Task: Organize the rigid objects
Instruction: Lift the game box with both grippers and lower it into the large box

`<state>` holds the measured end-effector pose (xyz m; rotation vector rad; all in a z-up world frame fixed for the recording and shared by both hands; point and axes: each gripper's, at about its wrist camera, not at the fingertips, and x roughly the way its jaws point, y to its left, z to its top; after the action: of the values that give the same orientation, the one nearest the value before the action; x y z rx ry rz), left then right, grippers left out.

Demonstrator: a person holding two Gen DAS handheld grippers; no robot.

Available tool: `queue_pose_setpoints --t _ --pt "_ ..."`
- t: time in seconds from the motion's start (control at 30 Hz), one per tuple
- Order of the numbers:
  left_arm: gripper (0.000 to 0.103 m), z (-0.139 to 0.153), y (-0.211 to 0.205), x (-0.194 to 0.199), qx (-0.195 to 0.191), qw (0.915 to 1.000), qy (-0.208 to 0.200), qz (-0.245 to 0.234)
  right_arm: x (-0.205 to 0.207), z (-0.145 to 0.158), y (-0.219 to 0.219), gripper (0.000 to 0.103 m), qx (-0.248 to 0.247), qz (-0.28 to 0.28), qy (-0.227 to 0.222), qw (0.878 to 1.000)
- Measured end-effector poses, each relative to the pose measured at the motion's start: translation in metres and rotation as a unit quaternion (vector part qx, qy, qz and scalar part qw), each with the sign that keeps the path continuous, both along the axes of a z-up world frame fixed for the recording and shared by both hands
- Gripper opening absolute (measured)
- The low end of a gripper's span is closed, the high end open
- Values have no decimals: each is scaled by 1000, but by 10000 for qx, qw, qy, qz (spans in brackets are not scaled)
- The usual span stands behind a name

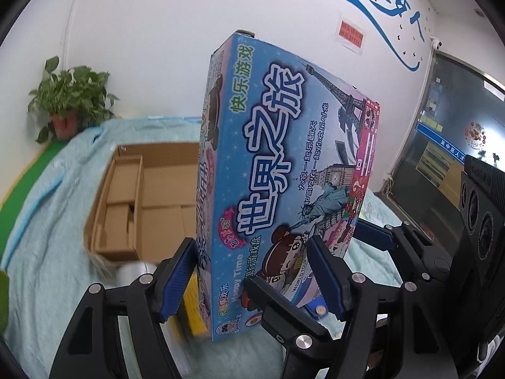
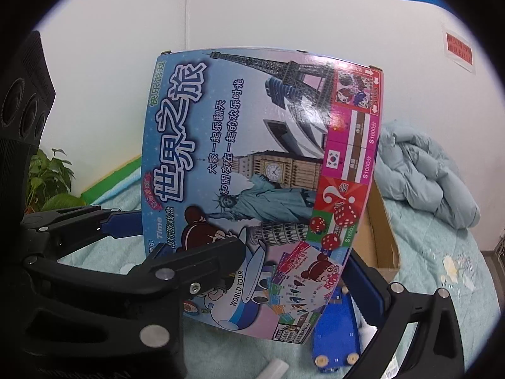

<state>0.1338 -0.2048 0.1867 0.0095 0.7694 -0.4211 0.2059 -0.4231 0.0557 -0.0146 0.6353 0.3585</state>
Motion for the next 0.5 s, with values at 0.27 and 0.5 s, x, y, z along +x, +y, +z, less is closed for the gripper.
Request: queue_pose_setpoints --t 0.27,0.5 --pt "69 34 0 47 26 9998 -188 -36 5 8 0 103 -18 -32 -295 9996" --pt "69 45 4 106 1 10000 -44 -9 9 9 0 103 -129 36 -249 9996"
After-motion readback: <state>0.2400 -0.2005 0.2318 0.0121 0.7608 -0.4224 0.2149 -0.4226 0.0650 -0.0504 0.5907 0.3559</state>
